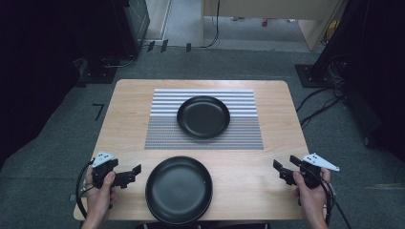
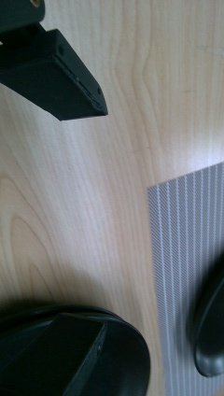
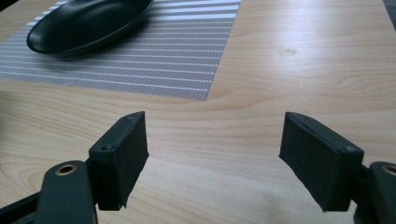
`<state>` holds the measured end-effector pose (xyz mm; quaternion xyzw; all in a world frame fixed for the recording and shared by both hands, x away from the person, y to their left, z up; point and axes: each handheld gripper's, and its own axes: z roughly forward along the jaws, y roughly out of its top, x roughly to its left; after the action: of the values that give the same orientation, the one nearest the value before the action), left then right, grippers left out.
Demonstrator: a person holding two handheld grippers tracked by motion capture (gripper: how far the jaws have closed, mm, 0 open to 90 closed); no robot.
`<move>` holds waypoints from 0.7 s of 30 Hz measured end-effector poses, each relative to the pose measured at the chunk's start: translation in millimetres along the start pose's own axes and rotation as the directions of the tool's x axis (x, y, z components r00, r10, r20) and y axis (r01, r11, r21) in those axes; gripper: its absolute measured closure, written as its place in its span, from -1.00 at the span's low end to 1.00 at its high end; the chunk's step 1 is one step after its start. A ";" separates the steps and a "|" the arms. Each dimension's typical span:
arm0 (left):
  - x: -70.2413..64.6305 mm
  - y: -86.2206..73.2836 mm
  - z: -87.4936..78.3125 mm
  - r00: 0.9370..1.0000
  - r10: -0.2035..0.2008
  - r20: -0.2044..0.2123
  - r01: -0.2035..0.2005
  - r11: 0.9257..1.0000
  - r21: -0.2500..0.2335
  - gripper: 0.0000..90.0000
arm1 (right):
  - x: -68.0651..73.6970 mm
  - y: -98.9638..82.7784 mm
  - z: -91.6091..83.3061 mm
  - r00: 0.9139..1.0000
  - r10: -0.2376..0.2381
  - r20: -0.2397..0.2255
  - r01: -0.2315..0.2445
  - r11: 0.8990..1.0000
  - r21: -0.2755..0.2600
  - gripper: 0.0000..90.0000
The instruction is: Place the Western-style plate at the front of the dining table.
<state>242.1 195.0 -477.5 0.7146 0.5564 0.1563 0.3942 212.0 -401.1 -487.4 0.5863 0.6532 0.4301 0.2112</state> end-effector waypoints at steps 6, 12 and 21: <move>10.3 -11.9 -4.8 0.999 -0.023 -0.032 0.023 1.000 -0.009 -0.99 | -10.1 -10.1 -7.1 1.000 0.026 0.011 -0.026 1.000 0.013 -0.49; 19.4 -22.1 -10.3 0.998 -0.040 -0.056 0.039 0.999 -0.011 -0.99 | -20.1 -20.4 -14.6 0.999 0.030 0.039 -0.031 0.999 0.024 -0.49; 34.5 -41.0 -19.0 0.990 -0.057 -0.133 0.056 0.998 -0.008 -0.99 | -34.3 -37.1 -25.0 0.995 0.019 0.101 -0.023 0.999 0.040 -0.49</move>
<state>213.4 236.9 -503.0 0.6856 0.6011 0.1935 0.3622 178.5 -439.2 -511.8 0.6182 0.6443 0.3888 0.2270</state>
